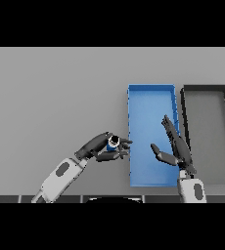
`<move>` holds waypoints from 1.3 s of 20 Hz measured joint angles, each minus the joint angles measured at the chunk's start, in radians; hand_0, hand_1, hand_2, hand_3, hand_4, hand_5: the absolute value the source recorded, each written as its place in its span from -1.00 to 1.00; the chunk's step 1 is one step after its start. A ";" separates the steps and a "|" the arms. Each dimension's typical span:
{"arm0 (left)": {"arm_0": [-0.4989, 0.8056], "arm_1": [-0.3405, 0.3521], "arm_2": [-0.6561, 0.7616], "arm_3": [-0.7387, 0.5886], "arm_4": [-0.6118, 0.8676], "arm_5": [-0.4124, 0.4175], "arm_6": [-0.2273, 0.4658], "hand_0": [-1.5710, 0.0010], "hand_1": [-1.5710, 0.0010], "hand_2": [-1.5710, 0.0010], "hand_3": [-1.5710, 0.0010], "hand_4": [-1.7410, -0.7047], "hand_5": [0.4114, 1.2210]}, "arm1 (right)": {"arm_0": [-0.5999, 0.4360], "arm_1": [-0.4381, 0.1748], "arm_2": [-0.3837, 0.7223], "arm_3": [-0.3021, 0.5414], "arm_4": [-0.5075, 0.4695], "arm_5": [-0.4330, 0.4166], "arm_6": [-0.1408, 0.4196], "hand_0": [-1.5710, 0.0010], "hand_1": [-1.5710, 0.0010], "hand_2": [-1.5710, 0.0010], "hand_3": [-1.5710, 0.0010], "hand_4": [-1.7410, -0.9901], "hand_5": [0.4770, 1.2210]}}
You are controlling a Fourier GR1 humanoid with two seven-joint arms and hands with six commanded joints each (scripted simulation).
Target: Pick up the blue pipe and place it into the blue bin.
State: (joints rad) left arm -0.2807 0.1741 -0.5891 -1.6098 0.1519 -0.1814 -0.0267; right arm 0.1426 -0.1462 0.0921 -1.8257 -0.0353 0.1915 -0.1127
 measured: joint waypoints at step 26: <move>-0.016 -0.005 0.021 0.060 0.009 -0.063 -0.030 -1.00 -1.00 -1.00 -0.92 -0.98 1.00 | -0.609 -0.060 0.286 -0.046 -0.238 0.309 0.494 1.00 1.00 0.99 1.00 0.38 -0.91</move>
State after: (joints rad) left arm -0.2968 0.1687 -0.5676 -1.5500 0.1604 -0.2441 -0.0563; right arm -0.4665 -0.2066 0.3778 -1.8721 -0.2737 0.5001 0.3808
